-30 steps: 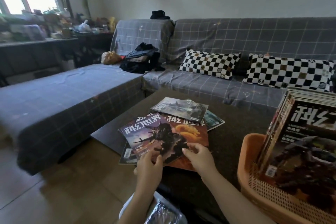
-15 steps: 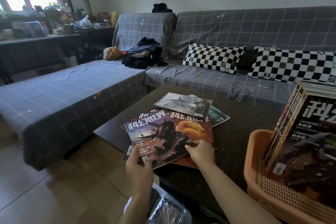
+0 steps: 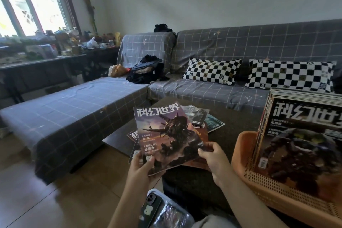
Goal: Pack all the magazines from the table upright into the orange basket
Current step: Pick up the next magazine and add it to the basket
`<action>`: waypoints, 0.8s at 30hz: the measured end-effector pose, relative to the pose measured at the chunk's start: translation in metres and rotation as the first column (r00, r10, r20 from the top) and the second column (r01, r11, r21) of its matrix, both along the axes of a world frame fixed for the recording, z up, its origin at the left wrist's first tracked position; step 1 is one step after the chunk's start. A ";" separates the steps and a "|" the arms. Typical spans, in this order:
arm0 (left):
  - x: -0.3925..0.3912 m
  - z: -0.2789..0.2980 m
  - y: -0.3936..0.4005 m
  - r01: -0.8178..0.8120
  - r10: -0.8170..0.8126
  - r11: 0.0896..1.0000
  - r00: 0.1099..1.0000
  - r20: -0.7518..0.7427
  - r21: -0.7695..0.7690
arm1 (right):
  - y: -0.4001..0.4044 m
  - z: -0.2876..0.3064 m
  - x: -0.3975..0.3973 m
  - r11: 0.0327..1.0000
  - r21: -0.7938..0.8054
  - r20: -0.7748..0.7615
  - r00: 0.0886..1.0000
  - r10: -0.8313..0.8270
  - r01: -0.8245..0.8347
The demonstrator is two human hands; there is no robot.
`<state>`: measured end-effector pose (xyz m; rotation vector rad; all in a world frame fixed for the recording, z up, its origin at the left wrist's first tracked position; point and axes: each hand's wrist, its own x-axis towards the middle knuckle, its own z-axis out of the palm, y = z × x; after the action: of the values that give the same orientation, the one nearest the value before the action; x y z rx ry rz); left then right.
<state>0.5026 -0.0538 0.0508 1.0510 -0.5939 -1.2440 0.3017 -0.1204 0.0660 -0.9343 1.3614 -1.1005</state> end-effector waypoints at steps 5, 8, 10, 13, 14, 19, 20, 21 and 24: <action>-0.023 0.043 0.010 0.147 -0.139 0.973 0.989 0.058 -0.178 | 0.027 0.036 -0.048 0.989 -0.123 0.219 0.970 0.109 -0.083; -0.043 0.058 0.011 0.240 -0.228 0.944 0.970 0.082 -0.227 | 0.041 0.052 -0.080 0.978 -0.190 0.284 0.948 0.141 -0.089; -0.059 0.063 0.009 0.306 -0.292 0.917 0.952 0.093 -0.256 | 0.051 0.060 -0.101 0.972 -0.224 0.249 0.960 0.129 -0.073; -0.086 0.063 0.003 0.413 -0.392 0.871 0.910 0.132 -0.266 | 0.062 0.070 -0.131 0.963 -0.266 0.160 0.983 0.087 -0.042; -0.096 0.063 0.002 0.449 -0.419 0.855 0.893 0.163 -0.259 | 0.066 0.072 -0.140 0.963 -0.270 0.137 0.989 0.062 -0.023; -0.149 0.055 -0.016 0.506 -0.412 0.843 0.826 0.386 -0.184 | 0.083 0.072 -0.190 0.957 -0.273 0.066 0.995 -0.078 0.093; -0.160 0.054 -0.021 0.507 -0.395 0.844 0.808 0.438 -0.176 | 0.085 0.071 -0.200 0.956 -0.268 0.066 0.992 -0.105 0.119; -0.171 0.053 -0.026 0.512 -0.382 0.843 0.785 0.488 -0.164 | 0.087 0.069 -0.209 0.954 -0.260 0.061 0.989 -0.136 0.147; -0.205 0.048 -0.040 0.529 -0.352 0.840 0.702 0.619 -0.123 | 0.091 0.061 -0.234 0.950 -0.230 0.015 0.977 -0.213 0.211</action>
<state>0.2978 -0.0938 0.0988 1.0568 -1.5472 -1.1820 0.0677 -0.0296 0.1273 -0.9760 1.3854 -1.4441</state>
